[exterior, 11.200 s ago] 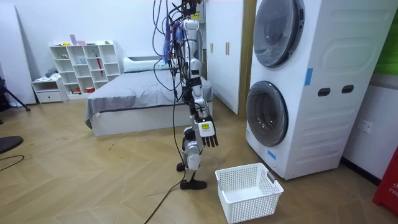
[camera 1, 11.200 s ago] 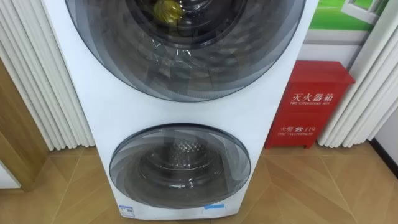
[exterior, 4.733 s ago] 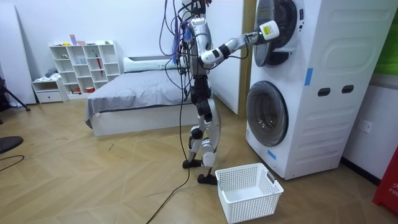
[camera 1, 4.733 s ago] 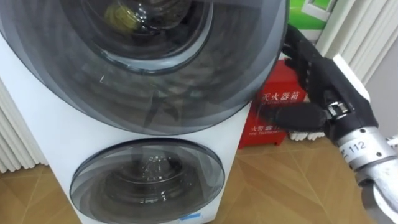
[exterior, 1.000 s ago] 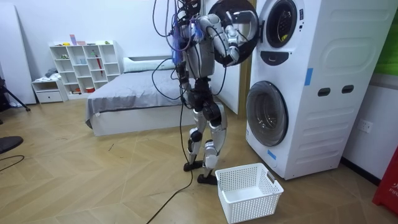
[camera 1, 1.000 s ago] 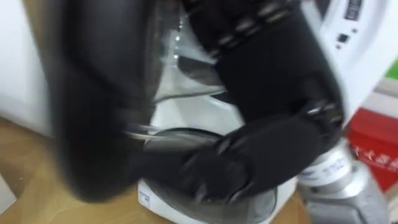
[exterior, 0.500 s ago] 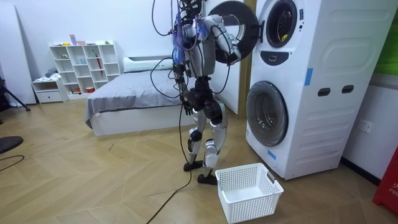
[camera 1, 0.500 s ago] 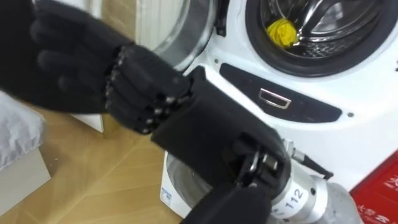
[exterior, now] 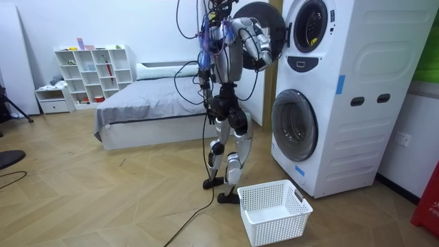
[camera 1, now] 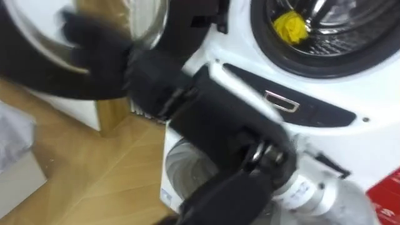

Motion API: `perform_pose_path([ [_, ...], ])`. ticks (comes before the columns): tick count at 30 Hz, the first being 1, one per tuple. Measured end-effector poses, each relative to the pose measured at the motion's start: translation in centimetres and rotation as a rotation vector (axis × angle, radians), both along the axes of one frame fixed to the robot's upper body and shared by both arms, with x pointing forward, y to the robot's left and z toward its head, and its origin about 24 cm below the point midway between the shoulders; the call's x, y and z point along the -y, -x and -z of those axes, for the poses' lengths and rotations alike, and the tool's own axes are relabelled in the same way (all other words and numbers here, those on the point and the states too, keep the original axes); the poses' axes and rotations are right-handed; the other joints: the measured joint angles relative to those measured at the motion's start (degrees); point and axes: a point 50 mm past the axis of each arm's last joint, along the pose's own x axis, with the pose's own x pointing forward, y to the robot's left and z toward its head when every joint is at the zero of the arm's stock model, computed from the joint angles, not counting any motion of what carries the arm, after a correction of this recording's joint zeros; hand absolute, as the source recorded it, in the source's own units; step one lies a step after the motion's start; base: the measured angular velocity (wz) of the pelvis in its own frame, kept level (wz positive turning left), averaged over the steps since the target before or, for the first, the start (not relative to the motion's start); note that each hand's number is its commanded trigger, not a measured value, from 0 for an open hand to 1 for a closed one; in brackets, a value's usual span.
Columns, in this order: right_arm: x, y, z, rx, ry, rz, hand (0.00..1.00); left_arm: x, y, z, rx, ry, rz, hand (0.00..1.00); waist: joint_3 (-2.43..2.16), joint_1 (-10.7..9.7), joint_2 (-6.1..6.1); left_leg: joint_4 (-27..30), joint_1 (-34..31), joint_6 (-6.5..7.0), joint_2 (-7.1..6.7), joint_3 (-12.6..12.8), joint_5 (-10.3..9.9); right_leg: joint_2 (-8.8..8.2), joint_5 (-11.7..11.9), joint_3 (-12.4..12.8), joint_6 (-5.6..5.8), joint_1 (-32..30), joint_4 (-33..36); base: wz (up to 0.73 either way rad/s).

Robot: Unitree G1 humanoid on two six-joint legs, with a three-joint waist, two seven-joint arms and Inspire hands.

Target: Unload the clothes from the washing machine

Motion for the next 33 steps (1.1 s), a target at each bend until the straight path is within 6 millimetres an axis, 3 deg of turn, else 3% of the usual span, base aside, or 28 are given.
perform_pose_path([
  [4, 2.0, -0.7, 0.2, -0.021, -0.035, 0.175, 0.0, 0.6, -0.2, 0.1, 0.012, 0.015, -0.004, 0.0, -0.23, -2.51, 2.41, -0.03, 0.55, 0.44, -0.07, 1.4, -0.34, 0.16, 0.98, 1.81, 0.39, 0.11, -0.75, -0.31],
  [5, 2.6, -0.9, 0.5, -0.043, -0.047, 0.22, 0.0, 0.5, -0.4, 0.1, 0.026, 0.006, -0.013, 0.0, -0.49, -3.11, 2.68, -0.11, 0.93, 0.47, -0.15, 1.6, -0.36, 0.17, 1.07, 2.56, 0.5, 0.07, -0.69, -0.24],
  [8, 3.2, -1.5, 1.0, -0.085, -0.064, 0.286, 0.0, 0.4, -0.7, -0.1, 0.041, -0.017, -0.022, 0.0, -0.67, -3.43, 3.88, -0.7, 2.67, 0.47, -0.08, 3.13, -0.36, 0.38, 1.36, 4.58, 0.51, 0.53, -0.65, -0.41],
  [11, 3.5, -1.8, 1.1, -0.095, -0.061, 0.321, 0.0, 0.4, -0.8, -0.1, 0.047, -0.033, -0.027, 0.0, -0.83, -4.67, 3.79, -0.95, 3.43, 0.47, -0.03, 3.14, -0.36, 0.54, 1.38, 5.31, 0.48, 0.82, -0.61, -0.17],
  [15, 4.3, -3.3, 1.4, -0.122, -0.012, 0.411, 0.0, 0.4, -0.6, 0.0, 0.033, -0.036, -0.033, 0.0, -1.22, -4.86, 3.07, -0.98, 4.07, 0.47, 0.08, 3.6, -0.36, 0.79, 1.46, 6.45, 0.34, 0.93, -0.57, -0.17],
  [20, 5.7, -4.1, 1.4, -0.137, -0.001, 0.519, 0.0, 0.3, -0.2, 0.1, 0.0, -0.035, -0.039, 0.0, -1.07, -4.73, 2.26, -1.04, 4.67, 0.47, 0.05, 4.37, -0.38, 0.85, 1.51, 7.15, 0.41, 1.18, -0.56, -0.05],
  [23, 5.8, -4.2, 0.9, -0.116, 0.0, 0.545, 0.0, 0.4, 0.0, 0.2, -0.011, -0.03, -0.042, 0.0, -0.69, -4.73, 2.3, -1.02, 5.21, 0.48, 0.05, 4.35, -0.41, 0.87, 1.49, 7.33, 0.41, 1.62, -0.54, -0.01],
  [28, 6.1, -5.1, 0.8, -0.114, 0.008, 0.576, 0.0, 0.6, -0.2, 0.2, -0.014, -0.024, -0.041, 0.0, -0.64, -4.43, 2.29, -0.37, 5.44, 0.48, 0.22, 4.54, -0.7, 1.05, 1.4, 7.73, 0.3, 1.8, -0.06, -0.03],
  [30, 6.2, -5.4, 1.2, -0.127, 0.024, 0.589, 0.0, 0.5, -0.2, 0.2, -0.02, -0.027, -0.043, 0.0, -0.62, -4.23, 2.3, 0.74, 5.23, 0.51, 0.49, 4.53, -1.45, 1.22, 1.12, 7.77, 0.14, 1.62, 0.55, -0.05],
  [33, 6.6, -6.1, 2.4, -0.162, 0.078, 0.636, 0.0, 0.3, 0.0, 0.2, -0.037, -0.034, -0.049, 0.0, -0.39, -2.04, 2.51, 8.09, 3.12, -0.04, 1.83, 4.54, -4.87, 1.8, -0.86, 9.22, -0.45, 0.56, 3.86, -0.25],
])
